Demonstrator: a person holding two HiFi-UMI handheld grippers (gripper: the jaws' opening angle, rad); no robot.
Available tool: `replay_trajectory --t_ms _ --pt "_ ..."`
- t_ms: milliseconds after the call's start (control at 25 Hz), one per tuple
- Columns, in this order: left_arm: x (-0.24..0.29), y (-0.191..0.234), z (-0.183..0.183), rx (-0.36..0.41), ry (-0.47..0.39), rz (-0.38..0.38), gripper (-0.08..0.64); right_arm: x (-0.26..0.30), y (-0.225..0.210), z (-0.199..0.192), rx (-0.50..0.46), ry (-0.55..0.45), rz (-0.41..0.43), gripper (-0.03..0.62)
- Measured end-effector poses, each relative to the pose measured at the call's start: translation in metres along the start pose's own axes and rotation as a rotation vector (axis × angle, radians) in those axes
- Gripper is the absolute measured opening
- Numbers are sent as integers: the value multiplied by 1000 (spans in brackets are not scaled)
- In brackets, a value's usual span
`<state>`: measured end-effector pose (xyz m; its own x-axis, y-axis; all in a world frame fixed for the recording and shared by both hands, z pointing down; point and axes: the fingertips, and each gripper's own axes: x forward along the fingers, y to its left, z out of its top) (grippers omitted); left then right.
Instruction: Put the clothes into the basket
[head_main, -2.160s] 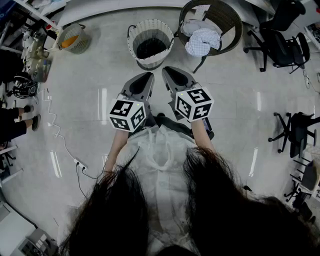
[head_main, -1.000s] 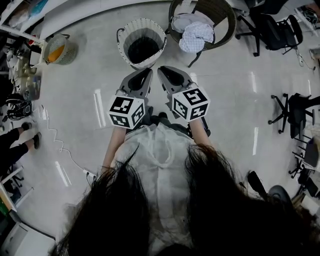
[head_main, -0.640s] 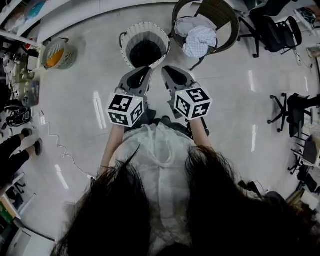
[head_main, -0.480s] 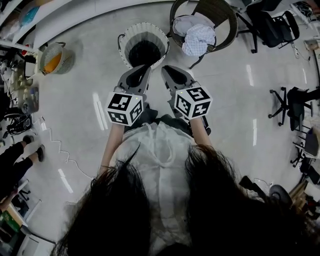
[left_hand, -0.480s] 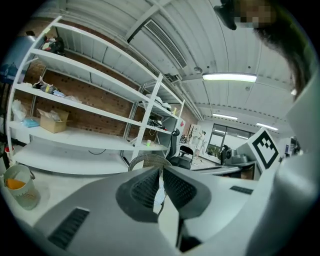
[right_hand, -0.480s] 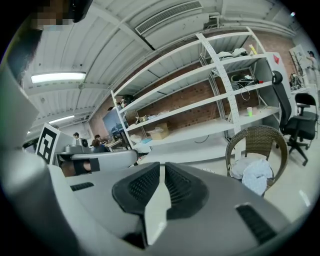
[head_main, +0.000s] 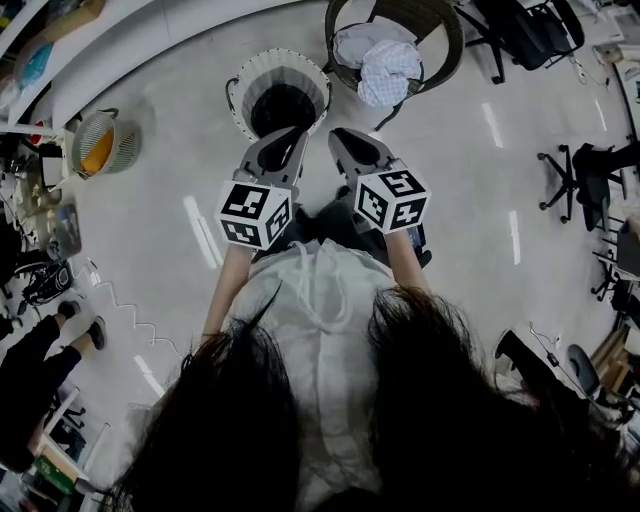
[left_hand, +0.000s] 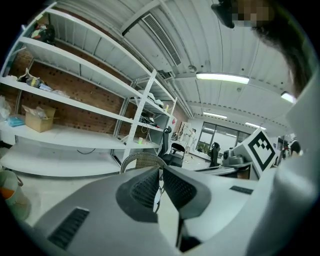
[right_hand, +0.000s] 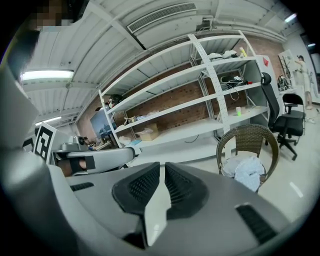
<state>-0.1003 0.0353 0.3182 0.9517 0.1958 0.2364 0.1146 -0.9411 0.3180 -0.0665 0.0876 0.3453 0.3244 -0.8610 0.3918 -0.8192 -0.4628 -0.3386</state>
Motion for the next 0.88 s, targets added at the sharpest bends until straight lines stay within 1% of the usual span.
replay_trajectory --t_ms 160,360,440,560,680,880 --pt "15 2 1 4 14 -26 29 6 -17 6 13 -1 -29 44" --pt "40 9 3 7 33 -28 29 16 -50 16 12 1 -65 44" --pt "53 14 4 0 39 -22 29 21 -73 21 5 8 -91 44" --pt "78 24 6 -11 51 -3 29 30 -109 32 27 7 -111 44" --pt "109 35 8 -25 60 24 29 42 -148 44 53 13 -121 44" --pt "172 49 9 -76 66 65 29 60 -218 54 105 50 -122 44"
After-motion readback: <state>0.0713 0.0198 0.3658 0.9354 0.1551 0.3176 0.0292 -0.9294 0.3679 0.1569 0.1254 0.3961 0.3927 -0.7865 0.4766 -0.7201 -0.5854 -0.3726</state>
